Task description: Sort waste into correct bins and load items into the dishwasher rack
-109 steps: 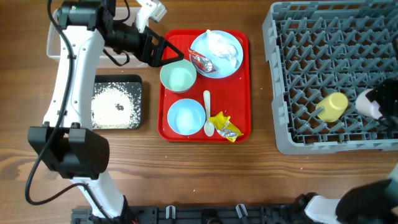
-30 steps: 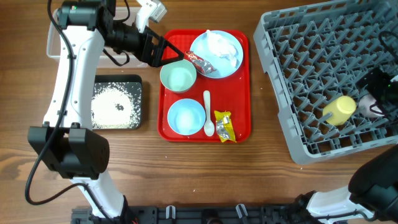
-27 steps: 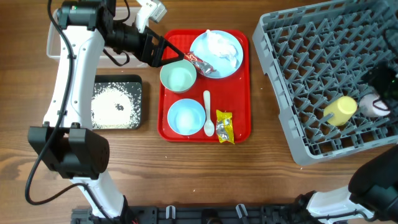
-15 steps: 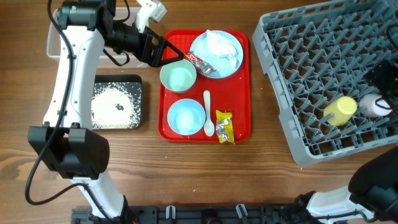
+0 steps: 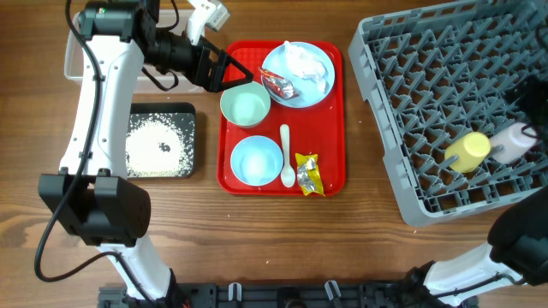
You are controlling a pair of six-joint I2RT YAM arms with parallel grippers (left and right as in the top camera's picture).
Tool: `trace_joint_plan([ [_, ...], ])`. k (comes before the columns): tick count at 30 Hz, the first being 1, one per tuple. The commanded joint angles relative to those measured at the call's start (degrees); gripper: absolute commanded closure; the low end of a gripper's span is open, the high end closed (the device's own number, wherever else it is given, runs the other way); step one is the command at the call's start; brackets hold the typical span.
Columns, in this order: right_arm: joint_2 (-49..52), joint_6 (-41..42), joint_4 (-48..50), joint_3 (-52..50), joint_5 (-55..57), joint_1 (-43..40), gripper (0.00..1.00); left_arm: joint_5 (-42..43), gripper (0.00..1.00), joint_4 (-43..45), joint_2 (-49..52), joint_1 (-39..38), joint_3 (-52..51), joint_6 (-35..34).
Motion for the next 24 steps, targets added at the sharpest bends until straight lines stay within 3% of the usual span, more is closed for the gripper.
trace_joint_plan([
  [1,-6.1,-0.5,-1.9,4.6,-1.8,0.0,0.0,0.1,0.0,0.0,0.5,0.0,-0.2,-0.1],
  [5,-12.4,-0.8,-8.2,4.7,-6.6,0.4,0.0,0.1,0.0,0.0,0.5,0.0,-0.2,-0.1],
  [9,-12.6,-9.0,-20.6,1.1,-10.1,5.6,0.0,0.1,0.0,0.0,0.5,0.0,-0.2,-0.1],
  [13,-12.6,-12.2,-16.9,-3.9,-7.8,19.4,0.0,0.1,0.0,0.0,0.5,0.0,-0.2,-0.1],
  [17,-11.7,-12.3,-5.3,-9.8,-1.6,33.3,0.0,0.1,0.0,0.0,0.5,0.0,-0.2,-0.1],
  [24,-4.3,-11.9,-1.6,-11.1,-2.2,34.9,0.0,0.1,0.0,0.0,0.5,0.0,-0.2,-0.1],
])
